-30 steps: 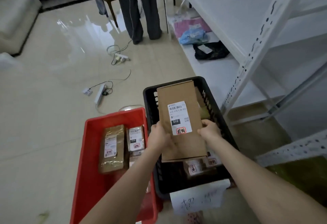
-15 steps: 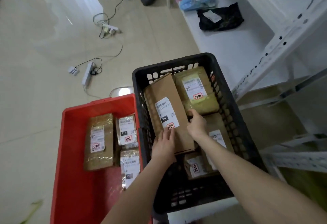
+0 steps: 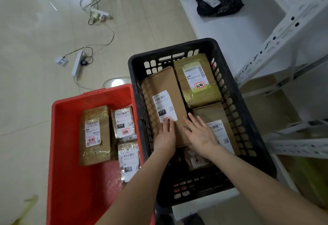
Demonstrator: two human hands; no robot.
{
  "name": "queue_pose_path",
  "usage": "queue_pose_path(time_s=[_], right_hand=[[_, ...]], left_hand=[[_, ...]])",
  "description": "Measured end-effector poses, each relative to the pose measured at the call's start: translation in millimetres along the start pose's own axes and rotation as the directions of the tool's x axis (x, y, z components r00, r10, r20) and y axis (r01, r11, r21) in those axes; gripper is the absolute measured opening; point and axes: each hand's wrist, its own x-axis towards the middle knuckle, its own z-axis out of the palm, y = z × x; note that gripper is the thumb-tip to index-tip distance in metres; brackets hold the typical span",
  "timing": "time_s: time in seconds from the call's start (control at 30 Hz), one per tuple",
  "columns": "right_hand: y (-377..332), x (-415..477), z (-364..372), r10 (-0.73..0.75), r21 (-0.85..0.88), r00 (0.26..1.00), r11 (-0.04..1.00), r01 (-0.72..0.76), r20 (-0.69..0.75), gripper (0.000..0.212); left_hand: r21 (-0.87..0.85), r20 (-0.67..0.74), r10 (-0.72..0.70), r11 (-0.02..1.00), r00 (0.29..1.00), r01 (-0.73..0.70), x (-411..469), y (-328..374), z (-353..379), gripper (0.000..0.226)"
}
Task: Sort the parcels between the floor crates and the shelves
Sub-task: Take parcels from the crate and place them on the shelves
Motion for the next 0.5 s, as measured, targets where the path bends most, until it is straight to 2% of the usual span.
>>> queue_pose_path(time_s=[0.17,0.5], right_hand=[[1.8,14.0,4.1,0.053,0.016,0.993,0.998,-0.055,0.104,0.07],[1.2,-4.8,0.5,0.13,0.088,0.983,0.986,-0.142,0.126,0.087]], left_hand=[[0.001,0.046,-0.007,1.0,0.999,0.007,8.3,1.5,2.8,0.096],[0.103,0.06,-0.015,0.995,0.998,0.009,-1.8,6.9,-7.4,0.104]])
